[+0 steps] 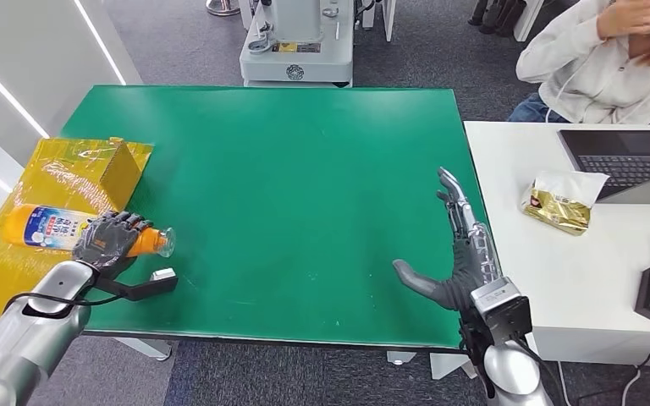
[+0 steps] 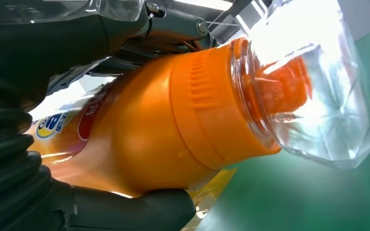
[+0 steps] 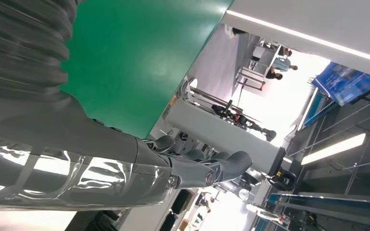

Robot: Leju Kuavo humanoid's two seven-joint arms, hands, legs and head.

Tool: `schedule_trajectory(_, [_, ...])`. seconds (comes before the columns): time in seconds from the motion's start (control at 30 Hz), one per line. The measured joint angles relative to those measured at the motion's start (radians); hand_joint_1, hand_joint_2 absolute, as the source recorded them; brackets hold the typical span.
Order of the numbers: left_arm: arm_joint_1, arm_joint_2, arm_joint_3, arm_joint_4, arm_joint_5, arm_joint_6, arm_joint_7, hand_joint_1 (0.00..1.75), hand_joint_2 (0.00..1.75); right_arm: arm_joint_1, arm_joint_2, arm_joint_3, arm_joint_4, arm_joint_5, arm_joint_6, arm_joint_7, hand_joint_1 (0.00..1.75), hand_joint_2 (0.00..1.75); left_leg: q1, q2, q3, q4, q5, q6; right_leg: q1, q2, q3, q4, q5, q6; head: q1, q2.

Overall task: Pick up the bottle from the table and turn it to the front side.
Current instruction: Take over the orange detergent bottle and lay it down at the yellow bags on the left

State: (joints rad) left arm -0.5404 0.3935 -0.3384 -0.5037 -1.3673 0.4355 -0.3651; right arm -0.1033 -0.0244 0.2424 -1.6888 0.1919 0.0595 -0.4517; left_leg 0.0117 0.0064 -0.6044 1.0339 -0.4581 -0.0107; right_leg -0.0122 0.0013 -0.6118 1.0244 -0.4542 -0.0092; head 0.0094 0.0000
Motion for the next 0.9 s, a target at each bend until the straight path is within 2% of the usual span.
schedule_trajectory(0.1, [-0.012, -0.014, 0.004, 0.006, 0.045, -0.04, -0.044, 1.75, 1.75, 0.001, 0.0, 0.001, 0.0, 0.0, -0.001, 0.0, 0.0, 1.75, 0.0, 0.0, 0.0, 0.0, 0.0, 0.0, 0.0, 0.0, 0.0, 0.0, 0.0, 0.0, 0.0, 0.0])
schedule_trajectory(0.27, [-0.06, -0.056, 0.057, 0.034, 0.242, -0.323, -0.109, 1.75, 1.75, 0.005, 0.0, 0.008, -0.002, 0.001, -0.01, 0.0, 0.0, 1.75, 0.0, 0.0, 0.0, 0.0, 0.0, 0.0, 0.0, 0.0, 0.0, 0.0, 0.001, 0.0, 0.0, 0.0])
schedule_trajectory(0.37, [-0.09, -0.065, 0.089, 0.051, 0.311, -0.42, -0.108, 1.75, 1.75, 0.005, -0.001, 0.012, -0.002, 0.001, -0.014, 0.0, 0.0, 1.75, 0.0, 0.0, 0.0, 0.0, 0.0, 0.0, 0.0, 0.0, 0.0, 0.0, 0.001, -0.001, 0.0, 0.0])
schedule_trajectory(0.47, [-0.104, -0.065, 0.113, 0.063, 0.334, -0.453, -0.106, 1.75, 1.75, 0.006, -0.003, 0.017, -0.002, 0.0, -0.016, -0.001, 0.0, 1.75, 0.0, 0.0, 0.0, 0.0, 0.0, 0.0, 0.0, 0.0, 0.0, 0.0, 0.001, -0.001, 0.0, 0.0])
schedule_trajectory(0.7, [-0.108, -0.063, 0.122, 0.08, 0.323, -0.46, -0.08, 1.75, 1.75, 0.006, -0.007, 0.025, -0.001, 0.0, -0.016, -0.001, 0.0, 1.75, 0.0, 0.0, 0.0, 0.0, 0.0, 0.0, 0.0, 0.0, 0.0, 0.0, 0.0, -0.001, 0.0, 0.0])
schedule_trajectory(0.73, [-0.109, -0.062, 0.122, 0.082, 0.32, -0.46, -0.076, 1.66, 1.75, 0.006, -0.007, 0.025, -0.001, 0.0, -0.016, -0.001, 0.0, 1.75, 0.0, 0.0, 0.0, 0.0, 0.0, 0.0, 0.0, 0.0, 0.0, 0.0, 0.0, -0.001, 0.0, 0.0])
schedule_trajectory(0.83, [-0.109, -0.06, 0.121, 0.089, 0.307, -0.453, -0.062, 0.38, 1.75, 0.006, -0.007, 0.025, 0.0, 0.0, -0.016, -0.002, 0.0, 1.75, 0.0, 0.0, 0.0, 0.0, 0.0, 0.0, 0.0, 0.0, 0.0, 0.0, 0.0, -0.001, 0.0, 0.0])
schedule_trajectory(0.87, [-0.109, -0.06, 0.121, 0.092, 0.303, -0.45, -0.059, 0.03, 1.75, 0.006, -0.007, 0.026, 0.001, -0.001, -0.016, -0.002, 0.0, 1.75, 0.0, 0.0, 0.0, 0.0, 0.0, 0.0, 0.0, 0.0, 0.0, 0.0, 0.0, -0.001, 0.0, 0.0])
schedule_trajectory(0.9, [-0.109, -0.059, 0.121, 0.095, 0.301, -0.448, -0.056, 0.0, 1.75, 0.006, -0.007, 0.026, 0.002, -0.001, -0.016, -0.002, 0.0, 1.75, 0.0, 0.0, 0.0, 0.0, 0.0, 0.0, 0.0, -0.001, 0.0, 0.0, 0.0, -0.001, 0.0, 0.0])
